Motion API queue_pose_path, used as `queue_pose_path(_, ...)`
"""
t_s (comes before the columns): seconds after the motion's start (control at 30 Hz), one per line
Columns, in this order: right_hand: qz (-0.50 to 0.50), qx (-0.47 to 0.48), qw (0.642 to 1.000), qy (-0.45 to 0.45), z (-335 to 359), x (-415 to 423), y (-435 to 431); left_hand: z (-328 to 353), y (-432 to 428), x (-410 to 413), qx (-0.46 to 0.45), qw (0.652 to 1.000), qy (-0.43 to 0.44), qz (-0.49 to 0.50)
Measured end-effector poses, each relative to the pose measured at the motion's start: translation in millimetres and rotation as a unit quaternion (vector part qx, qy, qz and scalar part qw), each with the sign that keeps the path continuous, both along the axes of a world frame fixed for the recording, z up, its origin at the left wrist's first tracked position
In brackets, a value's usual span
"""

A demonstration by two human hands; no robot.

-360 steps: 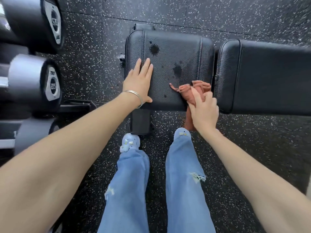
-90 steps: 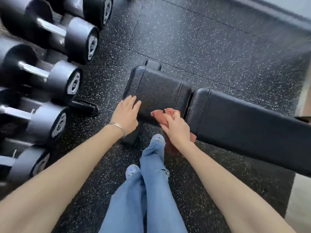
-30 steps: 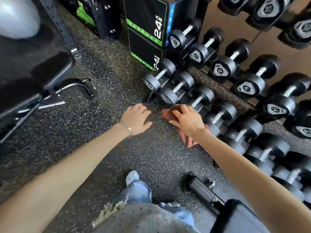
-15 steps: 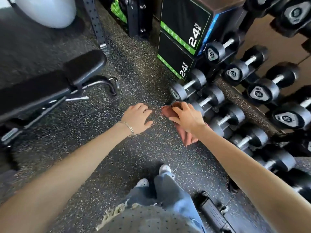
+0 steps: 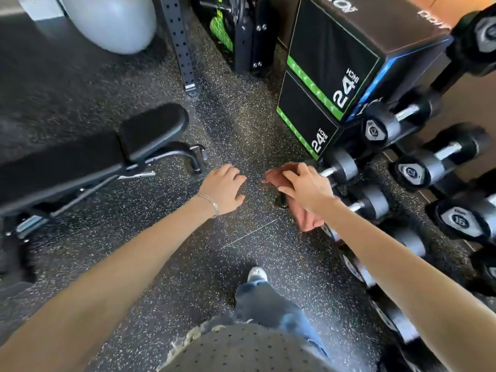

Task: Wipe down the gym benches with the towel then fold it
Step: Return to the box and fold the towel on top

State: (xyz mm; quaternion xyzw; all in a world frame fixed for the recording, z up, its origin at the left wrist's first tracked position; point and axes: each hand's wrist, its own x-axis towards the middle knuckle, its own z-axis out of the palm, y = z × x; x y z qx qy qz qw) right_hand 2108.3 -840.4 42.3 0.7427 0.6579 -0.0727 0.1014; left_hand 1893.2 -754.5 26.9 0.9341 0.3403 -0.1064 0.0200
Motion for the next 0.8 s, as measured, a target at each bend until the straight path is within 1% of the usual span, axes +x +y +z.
queue_pose_path(0.17,0.027,-0.004,1.0,0.004,-4,34,62,-1,54,36,0.014,1.0,0.004,0.021)
queue_pose_path(0.4,0.018,-0.03,0.999,0.005,-11,64,138,-7,134,65,0.018,1.0,0.018,0.006)
queue_pose_path(0.6,-0.043,-0.031,0.998,0.016,-11,81,215,-16,227,87,0.007,0.999,0.018,-0.036)
queue_pose_path(0.8,-0.115,-0.04,0.992,0.028,-1,89,300,-6,336,110,0.003,0.996,0.007,-0.084)
